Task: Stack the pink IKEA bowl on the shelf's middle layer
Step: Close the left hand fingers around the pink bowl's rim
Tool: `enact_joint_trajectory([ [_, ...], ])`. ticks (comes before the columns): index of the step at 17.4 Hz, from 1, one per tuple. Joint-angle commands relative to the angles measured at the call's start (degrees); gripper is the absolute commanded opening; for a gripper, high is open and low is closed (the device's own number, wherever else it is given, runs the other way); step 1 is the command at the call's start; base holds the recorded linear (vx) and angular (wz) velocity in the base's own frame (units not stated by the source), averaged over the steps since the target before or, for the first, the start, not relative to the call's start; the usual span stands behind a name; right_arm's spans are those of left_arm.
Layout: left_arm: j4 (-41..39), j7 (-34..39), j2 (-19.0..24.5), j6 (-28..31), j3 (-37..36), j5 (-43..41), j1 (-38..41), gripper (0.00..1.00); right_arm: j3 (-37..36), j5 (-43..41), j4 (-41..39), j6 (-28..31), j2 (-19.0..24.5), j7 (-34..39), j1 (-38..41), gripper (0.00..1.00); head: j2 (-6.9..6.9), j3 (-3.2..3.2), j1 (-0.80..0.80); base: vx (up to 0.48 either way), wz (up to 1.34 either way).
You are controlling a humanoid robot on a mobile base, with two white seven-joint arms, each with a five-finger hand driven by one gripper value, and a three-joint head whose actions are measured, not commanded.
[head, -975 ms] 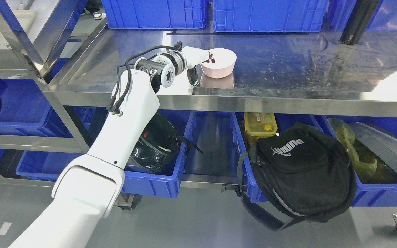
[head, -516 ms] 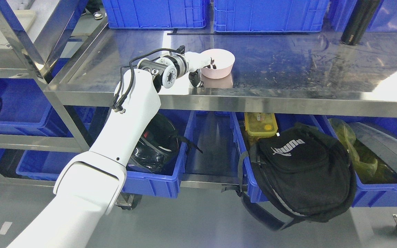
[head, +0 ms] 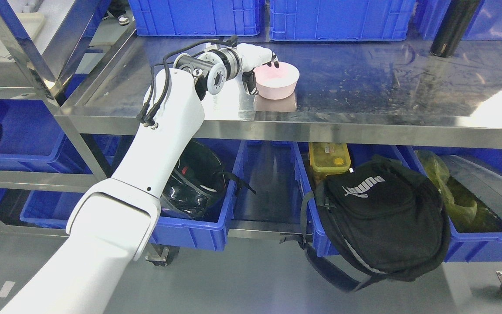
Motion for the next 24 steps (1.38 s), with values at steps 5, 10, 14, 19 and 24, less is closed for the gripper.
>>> enact_joint_trajectory([
  [5,8.08,-0.1,0.76,-4.88,-0.5,3.68,-0.64,0.72,0.0,0.0,-1.0,0.02,-1.0,0.01,1.32,1.0,0.0,0.0,0.0,0.0,0.0],
  [10,9.83,-0.1,0.76,-4.27,-1.55,2.36,-0.73,0.71,0.0,0.0,-1.0,0.02,-1.0,0.01,1.32,1.0,0.0,0.0,0.0,0.0,0.0],
  [14,10.98,-0.1,0.76,-4.35,-1.64,2.53,-0.64,0.6,0.0,0.0,-1.0,0.02,-1.0,0.01,1.32,1.0,0.0,0.0,0.0,0.0,0.0],
  [19,10.37,2.87,0.76,-4.88,1.08,3.06,-0.64,0.26,0.0,0.0,-1.0,0.02,-1.0,0.01,1.32,1.0,0.0,0.0,0.0,0.0,0.0],
  [24,4.32,3.94,0.76,-11.18,9.49,4.71,0.15,0.06,0.0,0.0,-1.0,0.02,-1.0,0.01,1.32,1.0,0.0,0.0,0.0,0.001,0.0],
])
